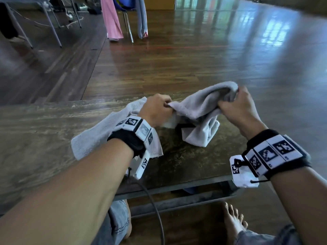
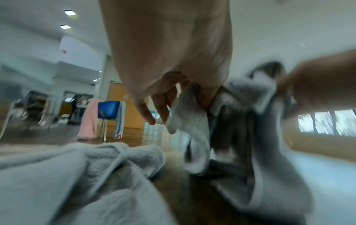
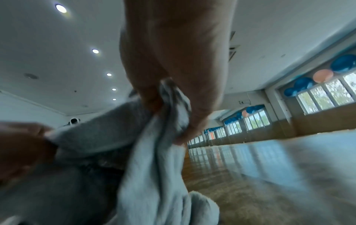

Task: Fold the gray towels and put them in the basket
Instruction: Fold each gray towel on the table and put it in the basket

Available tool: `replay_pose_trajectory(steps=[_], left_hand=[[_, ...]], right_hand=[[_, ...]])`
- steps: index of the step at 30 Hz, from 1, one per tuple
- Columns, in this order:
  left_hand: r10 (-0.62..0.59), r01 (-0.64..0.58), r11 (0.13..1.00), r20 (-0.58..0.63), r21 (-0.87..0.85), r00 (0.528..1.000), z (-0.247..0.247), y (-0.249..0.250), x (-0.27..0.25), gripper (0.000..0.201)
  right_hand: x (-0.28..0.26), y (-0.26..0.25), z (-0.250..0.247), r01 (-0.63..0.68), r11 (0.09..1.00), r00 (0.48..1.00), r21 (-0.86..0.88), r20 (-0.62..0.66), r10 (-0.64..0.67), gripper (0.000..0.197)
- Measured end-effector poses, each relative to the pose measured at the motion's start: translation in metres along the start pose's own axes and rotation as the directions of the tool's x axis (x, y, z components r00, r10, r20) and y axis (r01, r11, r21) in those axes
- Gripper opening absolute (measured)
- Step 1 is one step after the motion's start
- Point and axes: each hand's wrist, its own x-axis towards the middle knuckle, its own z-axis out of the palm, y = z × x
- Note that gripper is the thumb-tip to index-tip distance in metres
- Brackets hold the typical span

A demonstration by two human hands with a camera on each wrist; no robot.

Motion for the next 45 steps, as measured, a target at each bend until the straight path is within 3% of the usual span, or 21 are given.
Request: replay_pose_trajectory(steps=[2,4,5,7,9,10,12,15,18,19,22,25,26,30,36,39,41,43,45], left_hand=[[-0.018,0.007,0.995,-0.102,-0.101,0.995,-0.002,0.005,0.006,0.014],[0.052,-0.064,0.989,-0.09,-0.134,0.995,-0.001,0.015,0.006,0.012],[0.109,-0.114,0.984,-0.044,-0.134,0.993,0.001,0.023,0.004,0.013],[0.2,-0.195,0.973,0.034,-0.128,0.979,0.008,0.039,0.001,0.021],[0.244,-0.24,0.967,0.033,-0.088,0.969,0.014,0.05,0.001,0.03],[0.255,-0.253,0.966,0.021,-0.061,0.967,0.016,0.053,0.001,0.032],[0.234,-0.234,0.972,0.0,-0.006,0.972,0.018,0.055,0.002,0.026],[0.184,-0.182,0.982,-0.036,0.046,0.982,0.019,0.051,0.004,0.013],[0.136,-0.143,0.988,-0.104,-0.06,0.985,0.023,0.052,0.006,0.025],[0.127,-0.139,0.986,-0.116,-0.097,0.985,0.024,0.055,0.007,0.027],[0.211,-0.217,0.972,-0.063,-0.088,0.975,0.027,0.063,0.004,0.029],[0.296,-0.293,0.955,0.073,-0.047,0.952,0.033,0.069,0.001,0.021],[0.302,-0.301,0.953,0.098,-0.033,0.948,0.033,0.07,0.002,0.02],[0.277,-0.278,0.96,0.149,-0.01,0.949,0.026,0.061,0.013,0.041],[0.079,-0.098,0.975,0.102,0.2,0.992,0.007,0.025,0.025,0.044],[0.036,-0.032,0.977,-0.015,0.209,0.999,0.004,0.02,0.026,0.037],[0.077,-0.045,0.978,-0.149,0.204,0.986,0.003,0.025,0.027,0.037],[0.106,-0.061,0.984,-0.27,0.169,0.957,0.0,0.03,0.026,0.05],[0.121,-0.091,0.989,-0.287,0.115,0.95,-0.006,0.033,0.026,0.06]], right_hand=[[-0.004,0.006,-0.002,0.019,0.971,0.999,-0.239,0.042,-0.01,0.057],[-0.013,0.002,-0.001,0.214,0.941,0.971,-0.262,0.16,-0.176,0.081],[-0.017,-0.002,0.0,0.299,0.929,0.94,-0.217,0.238,-0.246,0.084],[-0.024,-0.009,0.002,0.382,0.911,0.884,-0.153,0.346,-0.313,0.063],[-0.029,-0.01,0.003,0.416,0.89,0.888,-0.188,0.297,-0.352,0.027],[-0.032,-0.008,0.002,0.42,0.883,0.898,-0.21,0.237,-0.371,0.019],[-0.037,-0.005,-0.001,0.389,0.897,0.921,-0.209,0.101,-0.376,0.024],[-0.036,0.002,-0.012,0.276,0.956,0.955,-0.102,-0.085,-0.284,0.024],[-0.036,0.011,-0.02,0.215,0.975,0.975,-0.064,-0.048,-0.218,0.016],[-0.039,0.013,-0.022,0.235,0.97,0.972,-0.062,-0.005,-0.236,0.011],[-0.049,0.016,-0.02,0.418,0.903,0.908,-0.099,0.07,-0.413,0.034],[-0.052,0.011,-0.018,0.484,0.871,0.872,-0.089,-0.039,-0.488,0.008],[-0.049,0.012,-0.02,0.468,0.88,0.878,-0.083,-0.075,-0.474,0.003],[-0.035,0.02,-0.035,0.317,0.948,0.929,-0.032,-0.188,-0.318,0.015],[-0.017,0.037,-0.046,0.156,0.986,0.943,0.052,-0.305,-0.133,0.019],[-0.01,0.042,-0.047,0.097,0.993,0.936,0.072,-0.347,-0.066,0.022],[-0.007,0.044,-0.046,0.079,0.992,0.923,0.101,-0.383,-0.035,0.021],[-0.004,0.045,-0.047,0.067,0.987,0.91,0.148,-0.414,0.001,0.016],[-0.002,0.047,-0.049,0.061,0.98,0.903,0.19,-0.429,0.027,0.013]])
